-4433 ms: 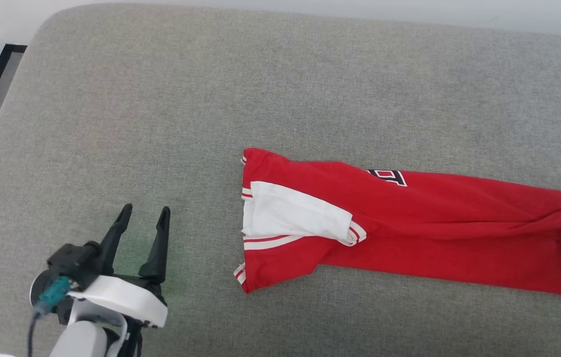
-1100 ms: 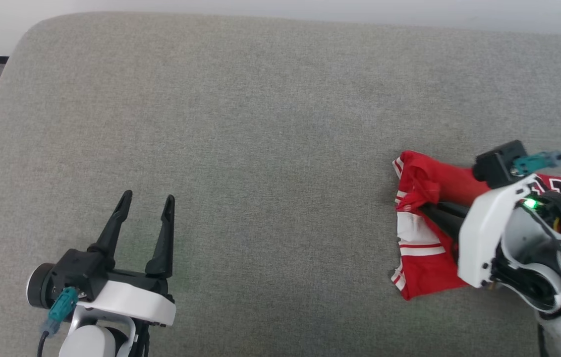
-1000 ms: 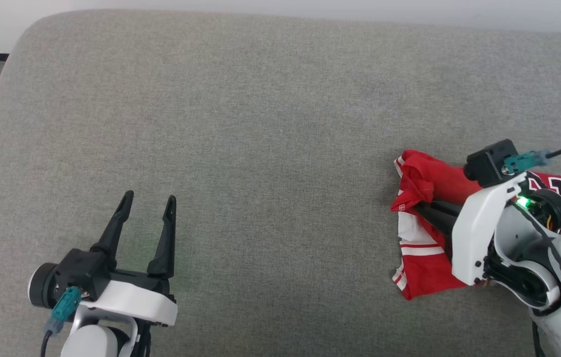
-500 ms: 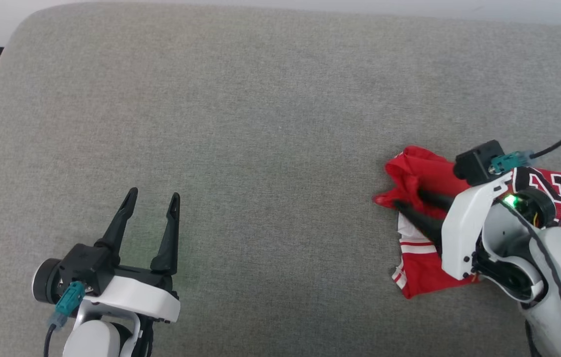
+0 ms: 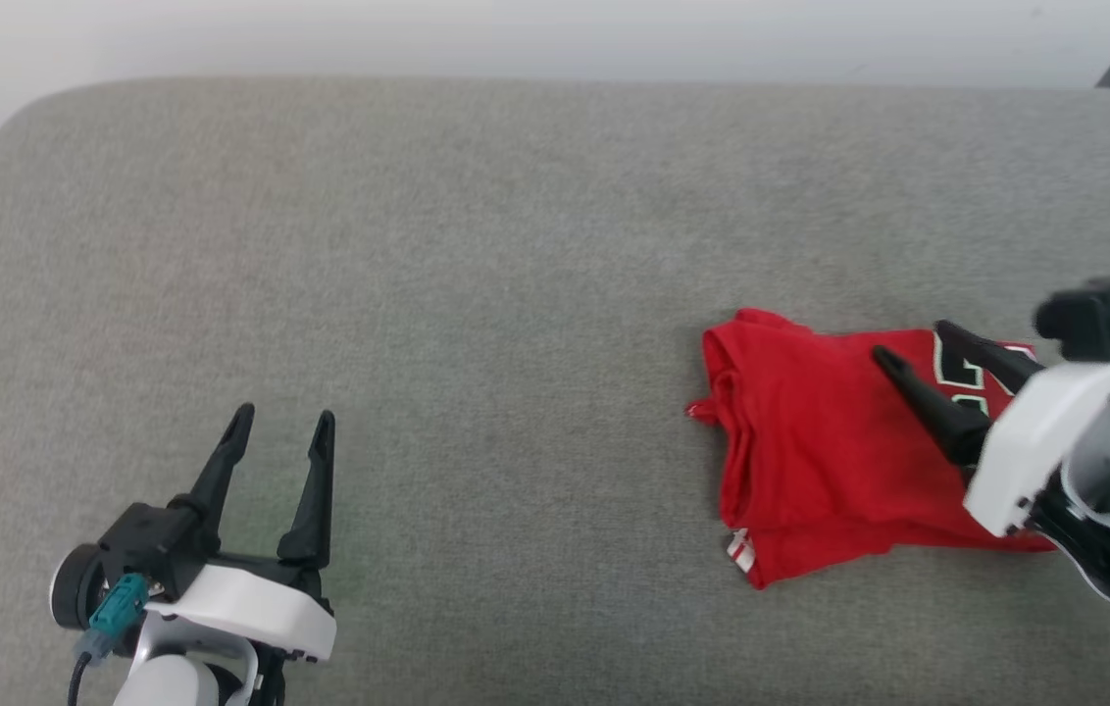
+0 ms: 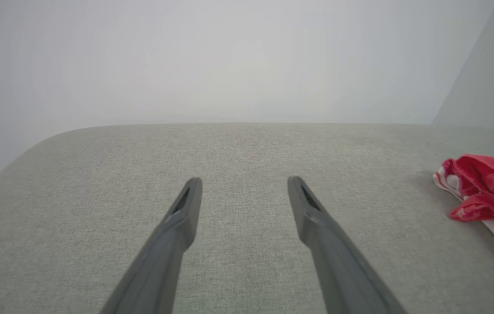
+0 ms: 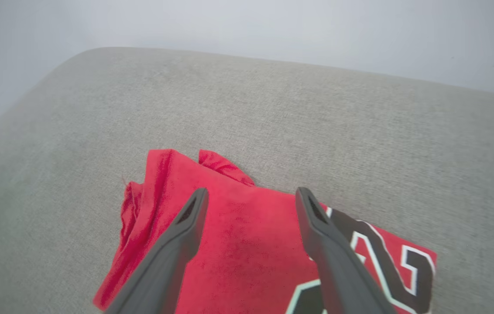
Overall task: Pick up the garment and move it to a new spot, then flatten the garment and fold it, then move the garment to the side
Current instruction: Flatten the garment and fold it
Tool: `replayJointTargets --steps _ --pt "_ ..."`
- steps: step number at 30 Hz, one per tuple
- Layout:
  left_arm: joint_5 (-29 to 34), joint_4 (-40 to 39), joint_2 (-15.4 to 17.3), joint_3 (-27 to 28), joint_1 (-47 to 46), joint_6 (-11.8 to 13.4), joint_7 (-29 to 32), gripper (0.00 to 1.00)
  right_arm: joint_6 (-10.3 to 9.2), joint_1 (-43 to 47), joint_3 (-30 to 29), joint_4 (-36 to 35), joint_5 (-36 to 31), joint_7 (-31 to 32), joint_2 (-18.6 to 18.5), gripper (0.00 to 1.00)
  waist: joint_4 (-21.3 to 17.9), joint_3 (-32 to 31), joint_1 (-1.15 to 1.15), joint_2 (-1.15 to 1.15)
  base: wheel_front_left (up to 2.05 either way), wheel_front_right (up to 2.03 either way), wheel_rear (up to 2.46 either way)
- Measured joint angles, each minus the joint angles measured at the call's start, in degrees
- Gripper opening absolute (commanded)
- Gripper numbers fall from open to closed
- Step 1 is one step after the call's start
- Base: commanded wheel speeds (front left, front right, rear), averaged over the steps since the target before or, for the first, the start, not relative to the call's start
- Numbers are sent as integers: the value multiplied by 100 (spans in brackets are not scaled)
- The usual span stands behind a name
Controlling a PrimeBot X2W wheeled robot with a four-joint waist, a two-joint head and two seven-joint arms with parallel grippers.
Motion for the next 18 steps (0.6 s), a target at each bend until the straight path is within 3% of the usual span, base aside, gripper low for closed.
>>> replayJointTargets --steps 6,18 --pt "-81 171 19 -29 48 0 0 100 0 271 -91 519 -36 -847 -145 100 -143 -210 0 0 0 0 0" --pt "-253 412 -127 100 282 0 0 100 0 522 -214 1395 -191 -2860 -71 100 -300 -442 0 0 0 0 0"
